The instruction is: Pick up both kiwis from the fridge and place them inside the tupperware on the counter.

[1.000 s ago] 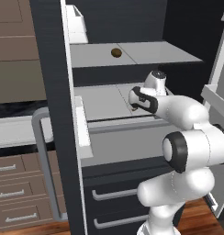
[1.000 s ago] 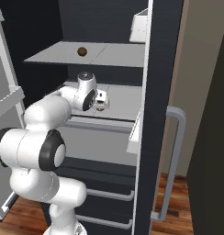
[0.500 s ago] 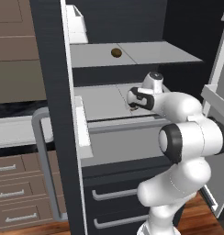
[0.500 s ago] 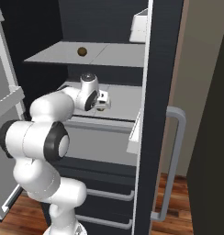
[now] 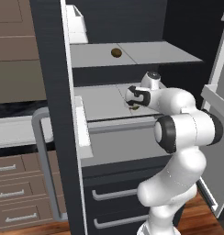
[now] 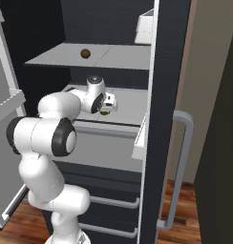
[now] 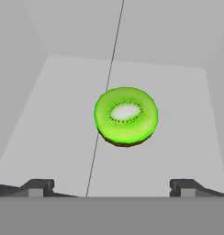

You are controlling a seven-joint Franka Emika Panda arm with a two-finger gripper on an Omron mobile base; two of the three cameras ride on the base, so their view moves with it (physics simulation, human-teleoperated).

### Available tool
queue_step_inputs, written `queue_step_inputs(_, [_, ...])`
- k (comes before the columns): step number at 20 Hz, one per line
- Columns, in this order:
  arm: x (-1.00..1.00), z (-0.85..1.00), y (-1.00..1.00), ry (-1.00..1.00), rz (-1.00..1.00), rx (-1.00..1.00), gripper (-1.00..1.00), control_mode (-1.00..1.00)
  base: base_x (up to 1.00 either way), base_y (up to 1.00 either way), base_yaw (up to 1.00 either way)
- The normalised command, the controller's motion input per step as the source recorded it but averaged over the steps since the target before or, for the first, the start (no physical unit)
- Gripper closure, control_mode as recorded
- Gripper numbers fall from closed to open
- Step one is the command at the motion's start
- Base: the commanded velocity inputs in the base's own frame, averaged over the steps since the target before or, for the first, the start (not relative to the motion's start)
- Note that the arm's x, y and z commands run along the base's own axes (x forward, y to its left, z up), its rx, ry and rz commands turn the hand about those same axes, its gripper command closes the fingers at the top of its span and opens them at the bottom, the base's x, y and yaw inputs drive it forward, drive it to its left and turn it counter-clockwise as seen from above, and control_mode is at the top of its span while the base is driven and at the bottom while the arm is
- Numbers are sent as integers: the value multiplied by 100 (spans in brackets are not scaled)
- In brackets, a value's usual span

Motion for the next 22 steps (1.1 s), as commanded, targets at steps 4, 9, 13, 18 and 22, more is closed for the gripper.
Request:
queue_step_inputs(4, [27,-13,0,0,0,0,-100,-100,0,0,0])
queue_step_inputs(9, [24,-23,0,3,0,0,-100,-100,0,0,0])
queue_step_inputs(13, [26,-23,0,7,0,0,-100,-100,0,0,0])
queue_step_inputs(18, [26,-14,0,3,0,0,-100,-100,0,0,0])
queue_step_inputs(22, [23,-2,0,0,0,0,-100,-100,0,0,0])
